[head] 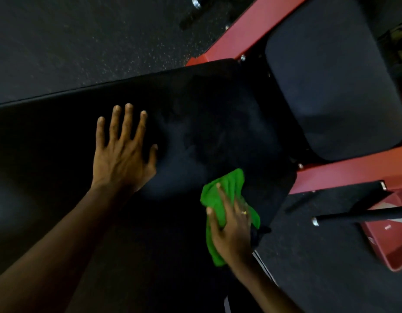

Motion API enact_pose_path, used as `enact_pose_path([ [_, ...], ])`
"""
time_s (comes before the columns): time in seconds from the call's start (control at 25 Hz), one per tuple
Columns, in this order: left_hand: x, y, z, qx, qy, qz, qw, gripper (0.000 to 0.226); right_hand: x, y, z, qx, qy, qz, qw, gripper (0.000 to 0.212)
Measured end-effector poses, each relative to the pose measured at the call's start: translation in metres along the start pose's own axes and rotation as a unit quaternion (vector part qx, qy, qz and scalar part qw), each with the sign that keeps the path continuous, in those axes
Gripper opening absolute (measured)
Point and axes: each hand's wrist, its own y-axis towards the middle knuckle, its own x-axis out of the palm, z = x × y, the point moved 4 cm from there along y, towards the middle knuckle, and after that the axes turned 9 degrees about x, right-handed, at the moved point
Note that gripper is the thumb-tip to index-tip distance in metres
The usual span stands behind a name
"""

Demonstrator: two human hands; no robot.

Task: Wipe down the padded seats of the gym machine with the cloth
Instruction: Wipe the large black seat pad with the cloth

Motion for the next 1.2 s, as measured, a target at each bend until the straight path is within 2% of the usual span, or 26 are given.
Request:
enact_pose_path([
  [0.08,0.0,0.003,0.024,0.048,-0.038,0.019,0.998,0.074,-0.001,0.0,0.006,-0.023,-0.003,-0.02,1.0,0.06],
  [0.16,0.015,0.0,0.07,0.13,-0.048,0.008,0.99,0.066,-0.007,0.047,0.025,0.029,0.013,0.021,0.999,0.06],
  [0.24,0.038,-0.005,0.105,0.174,-0.055,-0.051,0.982,0.063,-0.014,0.1,0.042,0.095,0.034,0.059,0.993,0.06],
  [0.32,0.055,-0.009,0.118,0.173,-0.043,-0.081,0.981,0.062,-0.016,0.143,0.062,0.133,0.053,0.087,0.986,0.059],
  [0.4,0.061,-0.011,0.118,0.168,0.0,-0.075,0.983,0.062,-0.022,0.171,0.075,0.165,0.067,0.105,0.978,0.059],
  [0.52,0.065,-0.013,0.12,0.165,0.02,-0.08,0.983,0.065,-0.02,0.155,0.078,0.223,0.079,0.085,0.968,0.062],
  [0.64,0.061,-0.012,0.122,0.158,0.021,-0.082,0.984,0.067,-0.012,0.064,0.067,0.171,0.076,0.068,0.98,0.061],
  [0.72,0.059,-0.01,0.122,0.156,0.025,-0.085,0.984,0.068,-0.013,0.04,0.075,0.148,0.08,0.048,0.985,0.06],
  [0.8,0.06,-0.01,0.122,0.158,0.033,-0.084,0.983,0.068,-0.016,0.071,0.09,0.173,0.084,0.069,0.979,0.059],
  [0.96,0.061,-0.012,0.122,0.159,0.035,-0.087,0.983,0.065,-0.029,0.172,0.129,0.302,0.081,0.098,0.945,0.064],
  [1.04,0.063,-0.012,0.122,0.161,0.037,-0.092,0.982,0.068,-0.039,0.194,0.137,0.339,0.084,0.101,0.932,0.064],
  [1.12,0.062,-0.012,0.122,0.161,0.032,-0.089,0.982,0.068,-0.035,0.181,0.128,0.328,0.094,0.101,0.934,0.065],
  [1.2,0.062,-0.012,0.121,0.162,0.029,-0.089,0.982,0.068,-0.024,0.132,0.111,0.276,0.099,0.09,0.952,0.064],
])
